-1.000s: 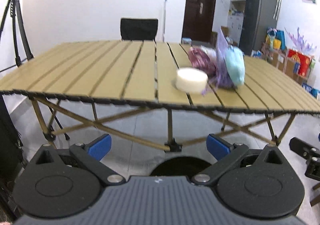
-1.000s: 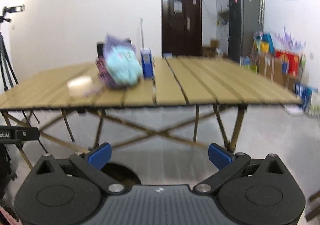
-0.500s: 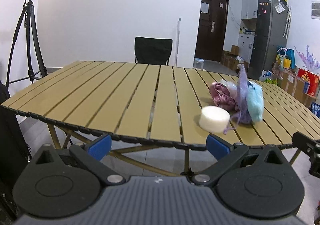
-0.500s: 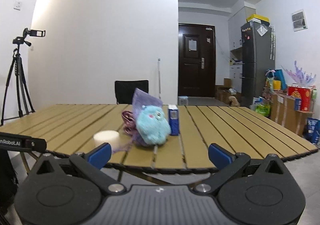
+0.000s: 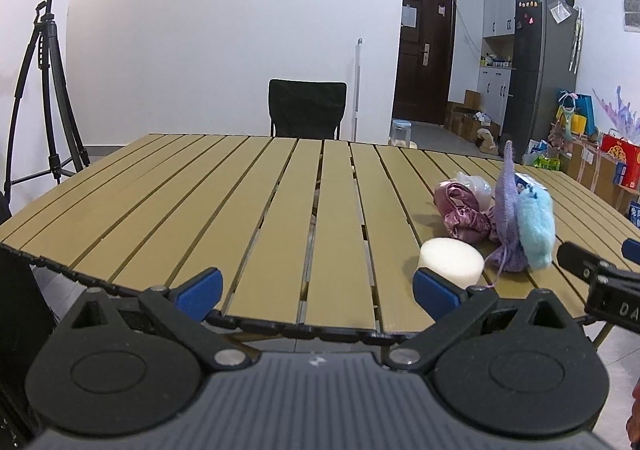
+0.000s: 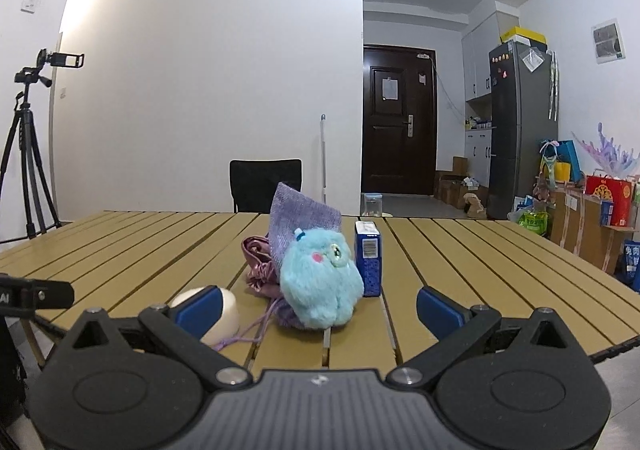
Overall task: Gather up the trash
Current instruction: 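Raise both tools back toward the table items, then grasp the light-blue plush with the right tool while the left tool grasps the white foam puck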
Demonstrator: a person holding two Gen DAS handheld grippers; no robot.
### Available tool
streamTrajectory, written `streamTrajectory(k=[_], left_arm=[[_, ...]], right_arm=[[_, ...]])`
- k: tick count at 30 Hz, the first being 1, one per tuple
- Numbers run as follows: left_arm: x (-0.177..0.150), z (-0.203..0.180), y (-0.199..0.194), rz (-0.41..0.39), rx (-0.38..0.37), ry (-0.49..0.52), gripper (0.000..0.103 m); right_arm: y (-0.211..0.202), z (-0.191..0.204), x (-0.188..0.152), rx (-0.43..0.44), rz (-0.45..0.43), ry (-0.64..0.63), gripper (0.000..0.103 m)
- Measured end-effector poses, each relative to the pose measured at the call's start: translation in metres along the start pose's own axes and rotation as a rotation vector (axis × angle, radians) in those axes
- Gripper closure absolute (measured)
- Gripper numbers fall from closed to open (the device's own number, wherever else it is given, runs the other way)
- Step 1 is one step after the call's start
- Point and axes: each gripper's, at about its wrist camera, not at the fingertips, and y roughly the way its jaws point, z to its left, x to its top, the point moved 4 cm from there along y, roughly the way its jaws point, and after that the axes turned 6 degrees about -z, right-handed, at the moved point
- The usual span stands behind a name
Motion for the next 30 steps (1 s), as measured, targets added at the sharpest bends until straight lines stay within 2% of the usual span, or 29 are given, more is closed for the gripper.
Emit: streamTrajectory(k=[10,14,20,23,26,30], left_arm=[[0.001,-0.006,0.032,0.027,-0.005,0.006,0.0],[0.001,-0.011,0.043,0.046,-0.024,0.003,0.0],[0.006,-0.025,0.053,0.036,-0.046,0.039,0.0],[0.008,-0.027,0.056,0.034,-0.061,0.038,0.0],[0.009,-0.03,0.06,0.041,-0.075,0.025,0.0],[0.01,-0.035,0.063,0.045,-0.089,0.02,0.0]], right_arm=[[0.049,0.0,-0.001,-0.001,0.006,0.013,0.002],[0.06,0.004,-0.002,0.004,0.012,0.017,0.012],[0.073,0.006,-0.005,-0.005,0.021,0.016,0.018],[0.074,0.003,-0.007,-0.005,0.035,0.022,0.029],[0.077,-0.001,-0.008,-0.002,0.045,0.04,0.032],[0.079,-0.004,-0.01,0.008,0.065,0.052,0.045]])
